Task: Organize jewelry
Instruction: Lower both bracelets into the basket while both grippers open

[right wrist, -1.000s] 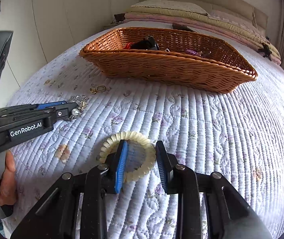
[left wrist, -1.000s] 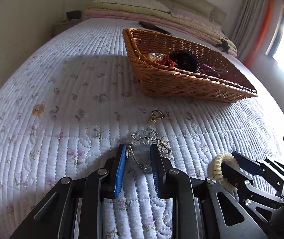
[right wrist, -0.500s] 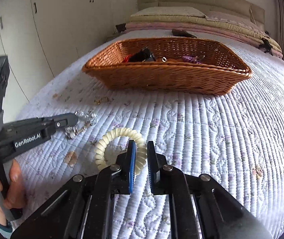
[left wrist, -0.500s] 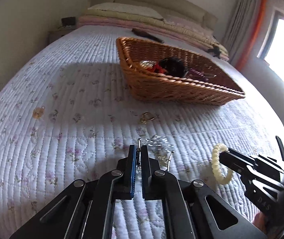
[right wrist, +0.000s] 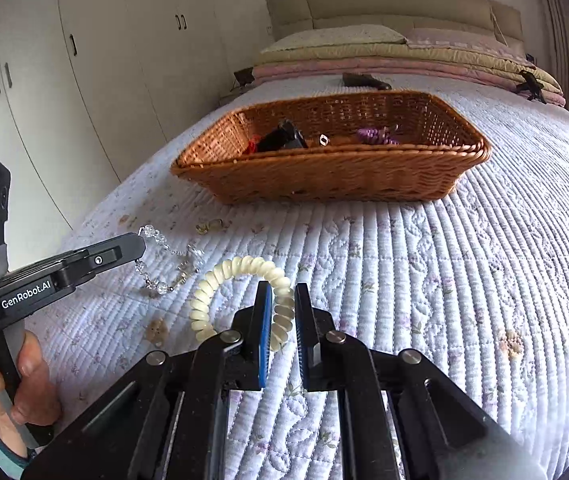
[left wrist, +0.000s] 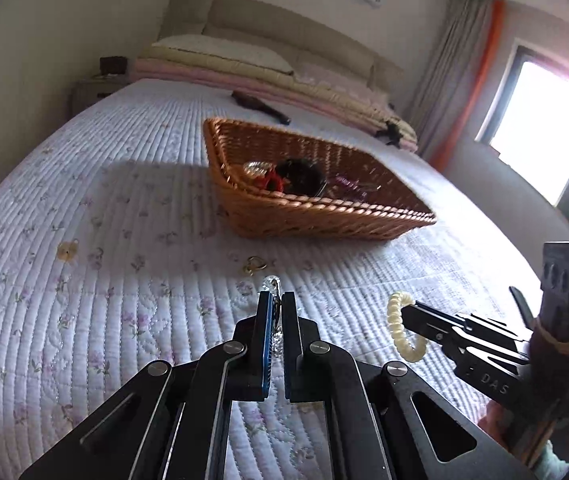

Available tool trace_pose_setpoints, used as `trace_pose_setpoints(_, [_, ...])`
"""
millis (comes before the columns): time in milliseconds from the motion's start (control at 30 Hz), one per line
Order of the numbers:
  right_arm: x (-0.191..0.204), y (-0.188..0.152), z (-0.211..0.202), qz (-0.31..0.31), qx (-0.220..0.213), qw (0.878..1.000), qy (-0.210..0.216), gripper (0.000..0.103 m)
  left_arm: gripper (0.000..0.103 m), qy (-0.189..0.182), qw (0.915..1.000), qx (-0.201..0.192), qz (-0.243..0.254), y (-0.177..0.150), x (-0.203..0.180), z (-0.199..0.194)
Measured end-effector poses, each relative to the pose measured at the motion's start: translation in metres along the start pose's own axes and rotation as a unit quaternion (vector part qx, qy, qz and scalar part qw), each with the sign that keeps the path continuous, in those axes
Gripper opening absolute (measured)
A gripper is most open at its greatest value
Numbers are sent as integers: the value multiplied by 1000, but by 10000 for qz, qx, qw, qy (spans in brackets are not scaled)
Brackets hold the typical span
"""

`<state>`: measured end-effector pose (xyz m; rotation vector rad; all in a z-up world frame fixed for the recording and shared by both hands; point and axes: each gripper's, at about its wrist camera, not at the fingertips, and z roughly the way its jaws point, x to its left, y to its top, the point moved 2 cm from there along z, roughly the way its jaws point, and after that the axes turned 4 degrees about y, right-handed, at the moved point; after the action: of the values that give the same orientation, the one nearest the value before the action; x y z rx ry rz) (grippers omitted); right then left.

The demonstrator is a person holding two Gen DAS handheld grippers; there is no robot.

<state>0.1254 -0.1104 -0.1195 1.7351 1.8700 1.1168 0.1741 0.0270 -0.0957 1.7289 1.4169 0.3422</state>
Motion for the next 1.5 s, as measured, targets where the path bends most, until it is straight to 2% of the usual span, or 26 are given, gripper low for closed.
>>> trace_pose_setpoints(267, [3,9,-21,-21,-310,9995,-56,13,4,-418,9988,-248,48,10,-12,-21])
trace_pose_setpoints(533, [1,38,-43,-9,-504,9985,-194,13,4,-553,9968,-529,245,34,-34,-47])
trace_pose_setpoints(700, [-12,87,-56,-63,-733,9966,-374,13,4,-692,9941,-775,300,75,-52,-51])
trace_pose_setpoints(833, [-27,131,-52,-94,-808,9951,-560,13,4,-749,9922,-948,305,116,-65,-36])
trace_pose_setpoints(967, [-49,173,-21,51,-569,9958,-712,13,4,-727,9929,-920,186,153,-64,-1])
trace_pose_setpoints(1100, [-72,194,30,289,-72,9959,-856,13,4,-493,9961,-733,75,174,-53,49])
trace_pose_setpoints(1267, [-90,192,85,485,440,9927,-1010,13,4,-281,9989,-383,-6,176,-37,103])
trace_pose_setpoints(1500, [-99,186,128,480,839,9884,-1173,13,4,-120,9998,-37,-146,167,-16,137])
